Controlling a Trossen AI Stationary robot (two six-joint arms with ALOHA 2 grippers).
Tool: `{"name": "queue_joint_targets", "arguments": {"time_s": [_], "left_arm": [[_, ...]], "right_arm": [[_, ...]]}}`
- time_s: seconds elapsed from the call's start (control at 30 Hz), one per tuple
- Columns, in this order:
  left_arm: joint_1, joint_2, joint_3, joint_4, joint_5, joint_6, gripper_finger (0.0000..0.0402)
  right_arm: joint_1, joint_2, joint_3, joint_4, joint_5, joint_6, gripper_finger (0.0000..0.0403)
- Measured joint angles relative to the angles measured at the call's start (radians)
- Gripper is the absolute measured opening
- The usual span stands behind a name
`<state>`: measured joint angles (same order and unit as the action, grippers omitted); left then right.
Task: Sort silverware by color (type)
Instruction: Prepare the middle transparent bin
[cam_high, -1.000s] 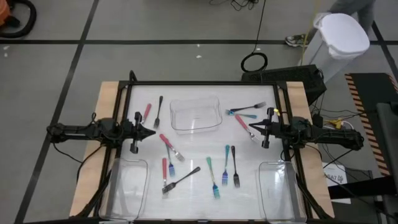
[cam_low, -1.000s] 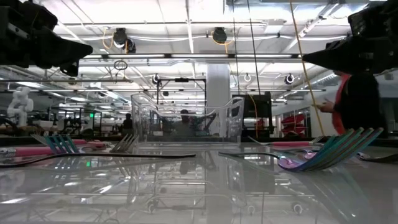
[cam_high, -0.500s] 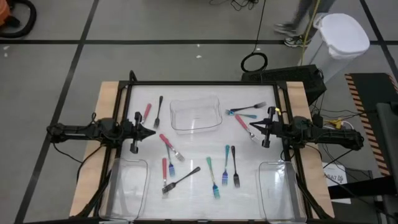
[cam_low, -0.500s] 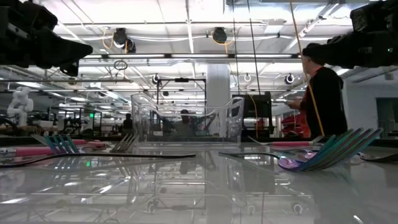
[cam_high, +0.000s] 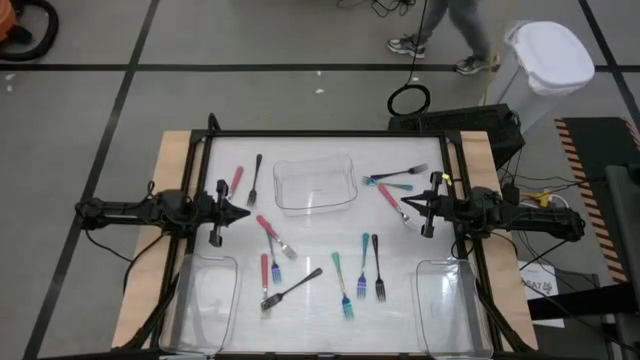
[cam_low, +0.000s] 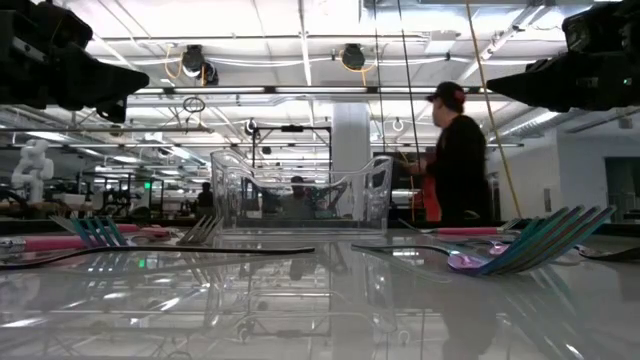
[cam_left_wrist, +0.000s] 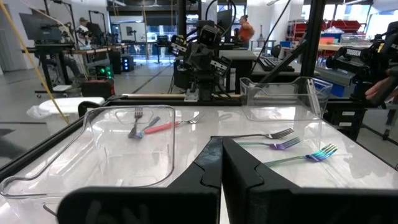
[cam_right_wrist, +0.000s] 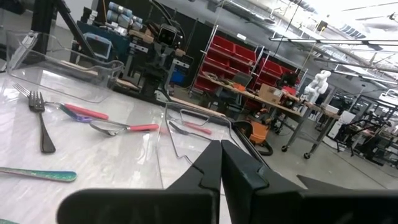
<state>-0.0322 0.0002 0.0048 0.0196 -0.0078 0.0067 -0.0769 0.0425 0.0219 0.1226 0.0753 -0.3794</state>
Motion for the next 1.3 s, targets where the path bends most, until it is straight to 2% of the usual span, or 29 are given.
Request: {"name": "queue_joint_targets", "arguments": {"time_s": [0.17, 0.43, 0.53, 0.67, 0.77, 1.03, 1.17, 1.3], "left_arm": [[0.0, 0.0, 0.0, 0.0, 0.0, 0.0, 0.0001], [0.0, 0.0, 0.0, 0.0, 0.0, 0.0, 0.0001], [0.0, 0.0, 0.0, 0.0, 0.0, 0.0, 0.0001], [0.0, 0.0, 0.0, 0.0, 0.0, 0.0, 0.0001], [0.0, 0.0, 0.0, 0.0, 0.0, 0.0, 0.0001], [0.0, 0.0, 0.0, 0.0, 0.0, 0.0, 0.0001], [0.0, 0.0, 0.0, 0.0, 0.0, 0.0, 0.0001], [0.0, 0.0, 0.0, 0.0, 0.0, 0.0, 0.0001]], "right_arm": [[0.0, 0.0, 0.0, 0.008, -0.001, 0.019, 0.0004], [0.0, 0.0, 0.0, 0.078, 0.001, 0.186, 0.0004], [0.0, 0.0, 0.0, 0.131, 0.001, 0.193, 0.0004], [0.0, -0.001, 0.006, 0.254, 0.038, 0.308, 0.0004], [-0.001, 0.004, 0.041, 0.2, 0.053, 0.308, 0.0003], [0.0, 0.119, 0.31, -0.069, 0.025, 0.263, 0.0001], [0.0, 0.229, 0.483, -0.194, 0.021, 0.26, 0.0001], [0.0, 0.364, 0.647, -0.315, -0.028, 0.246, 0.0001]]}}
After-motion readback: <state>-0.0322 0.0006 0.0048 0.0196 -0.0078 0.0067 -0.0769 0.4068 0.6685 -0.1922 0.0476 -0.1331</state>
